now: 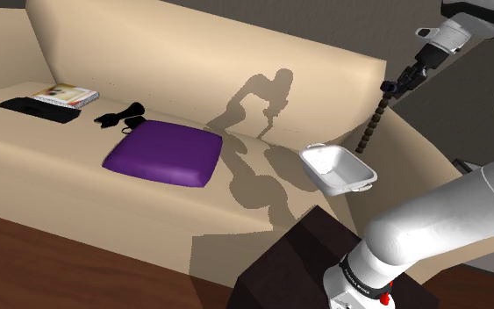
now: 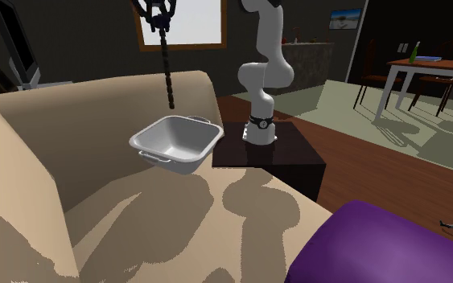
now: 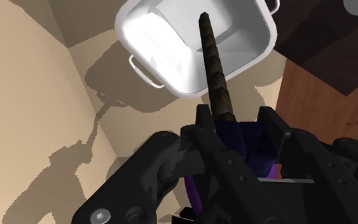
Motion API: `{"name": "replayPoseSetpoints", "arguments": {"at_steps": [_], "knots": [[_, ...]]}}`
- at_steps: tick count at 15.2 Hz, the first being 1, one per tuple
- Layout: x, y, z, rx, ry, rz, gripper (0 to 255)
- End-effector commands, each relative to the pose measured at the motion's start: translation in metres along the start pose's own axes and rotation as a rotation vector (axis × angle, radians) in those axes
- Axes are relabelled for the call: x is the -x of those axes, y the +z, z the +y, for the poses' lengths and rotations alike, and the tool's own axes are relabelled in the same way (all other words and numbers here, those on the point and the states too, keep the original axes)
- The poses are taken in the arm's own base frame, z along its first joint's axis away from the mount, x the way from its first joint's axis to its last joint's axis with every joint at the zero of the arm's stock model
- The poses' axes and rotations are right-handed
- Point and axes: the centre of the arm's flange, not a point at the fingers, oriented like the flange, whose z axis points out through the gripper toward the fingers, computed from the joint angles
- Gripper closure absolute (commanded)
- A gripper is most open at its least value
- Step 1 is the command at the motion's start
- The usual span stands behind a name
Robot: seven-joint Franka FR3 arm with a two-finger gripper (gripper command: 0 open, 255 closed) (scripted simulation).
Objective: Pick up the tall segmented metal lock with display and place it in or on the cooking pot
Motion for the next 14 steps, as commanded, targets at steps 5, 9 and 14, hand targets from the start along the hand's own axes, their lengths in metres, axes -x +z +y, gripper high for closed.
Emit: {"name": "replayPoseSetpoints", "arguments": {"at_steps": [5,9,14], "knots": [[0.006,0.031,0.001,0.001,0.0,0.0,255],[0.011,0.052,0.001,0.001,0.0,0.0,255],[0.017,0.078,0.002,0.001,0.0,0.0,255]]}}
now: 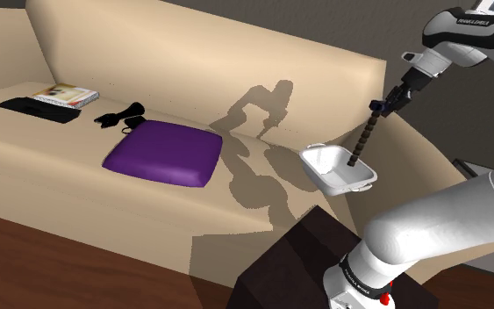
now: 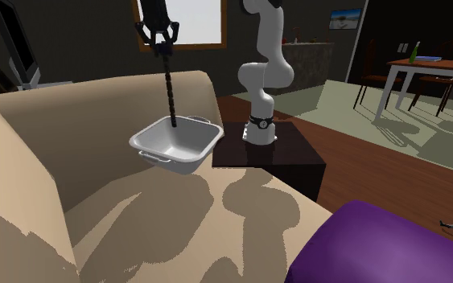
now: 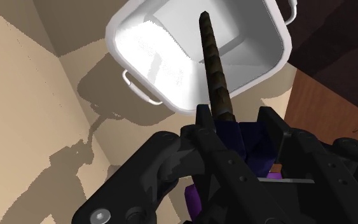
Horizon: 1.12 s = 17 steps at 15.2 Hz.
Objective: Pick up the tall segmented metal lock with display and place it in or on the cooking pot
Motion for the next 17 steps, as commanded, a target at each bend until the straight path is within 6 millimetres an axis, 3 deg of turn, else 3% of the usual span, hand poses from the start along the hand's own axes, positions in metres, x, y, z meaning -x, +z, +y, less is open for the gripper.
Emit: {"name": "replayPoseSetpoints", "arguments": {"at_steps": [1,8,9,14,17], "knots": [[0.002,0.011,0.0,0.001,0.0,0.0,255],[0.002,0.011,0.0,0.001,0.0,0.0,255],[0.002,0.011,0.0,0.001,0.0,0.0,0],[0.002,0.011,0.0,0.001,0.0,0.0,0],[0.002,-0.028,0.0,0.001,0.0,0.0,0]]}}
